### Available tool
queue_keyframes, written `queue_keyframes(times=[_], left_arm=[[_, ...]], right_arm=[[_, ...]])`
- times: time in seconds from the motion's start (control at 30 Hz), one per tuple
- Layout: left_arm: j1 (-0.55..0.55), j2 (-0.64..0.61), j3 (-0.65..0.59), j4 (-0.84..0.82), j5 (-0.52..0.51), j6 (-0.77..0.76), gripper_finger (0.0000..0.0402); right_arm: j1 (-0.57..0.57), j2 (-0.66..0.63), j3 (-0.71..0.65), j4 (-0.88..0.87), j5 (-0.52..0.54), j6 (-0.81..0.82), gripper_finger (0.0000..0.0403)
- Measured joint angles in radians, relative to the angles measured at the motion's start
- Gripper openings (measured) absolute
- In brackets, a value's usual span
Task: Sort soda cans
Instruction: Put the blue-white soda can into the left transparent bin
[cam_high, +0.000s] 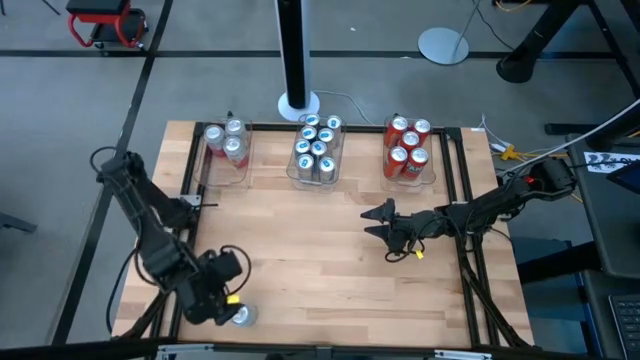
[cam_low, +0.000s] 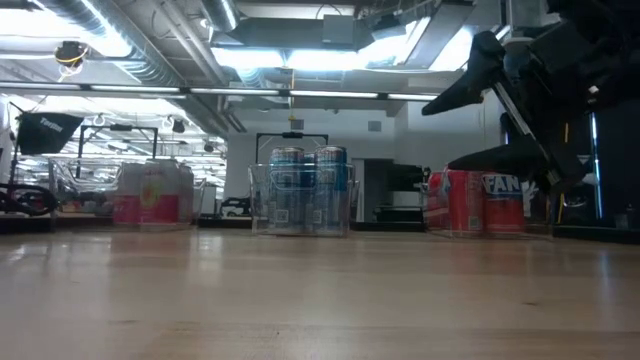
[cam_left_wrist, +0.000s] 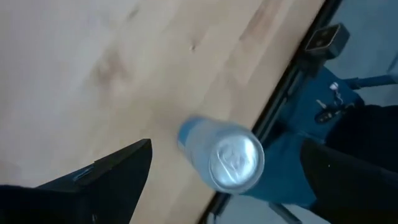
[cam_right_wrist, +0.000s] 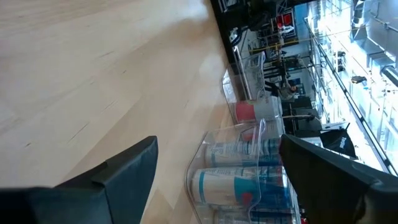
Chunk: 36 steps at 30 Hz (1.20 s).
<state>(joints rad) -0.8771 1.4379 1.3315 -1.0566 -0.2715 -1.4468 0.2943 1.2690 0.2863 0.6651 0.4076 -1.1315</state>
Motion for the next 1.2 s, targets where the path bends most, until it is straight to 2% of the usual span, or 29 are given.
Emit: queue_keyframes(times=[0.13,0.27,0.67,0.8,1.2], left_arm=[[-0.054,0.039,0.0,0.001,0.001,-0.103,0.0393],[-0.077,0.079,0.011,0.002,0.002,-0.135,0.0393],[-0.054,0.22,0.099,0.002,-0.003,0.009,0.0393],[-0.063,0.229,0.099,-0.002,0.028,-0.039,0.0393],[-0.103,0.269,0.1,-0.011,-0.062,-0.033,0.0393]], right_arm=[[0.0,0.0,0.0,0.0,0.0,0.0,0.0335],[0.0,0.0,0.0,0.0,0.001,0.0,0.0335],[0.0,0.0,0.001,-0.002,0.002,0.0,0.0335],[0.0,0.0,0.001,-0.004,0.001,0.0,0.0335],[0.0,0.001,0.001,-0.009,0.001,-0.011,0.0335]])
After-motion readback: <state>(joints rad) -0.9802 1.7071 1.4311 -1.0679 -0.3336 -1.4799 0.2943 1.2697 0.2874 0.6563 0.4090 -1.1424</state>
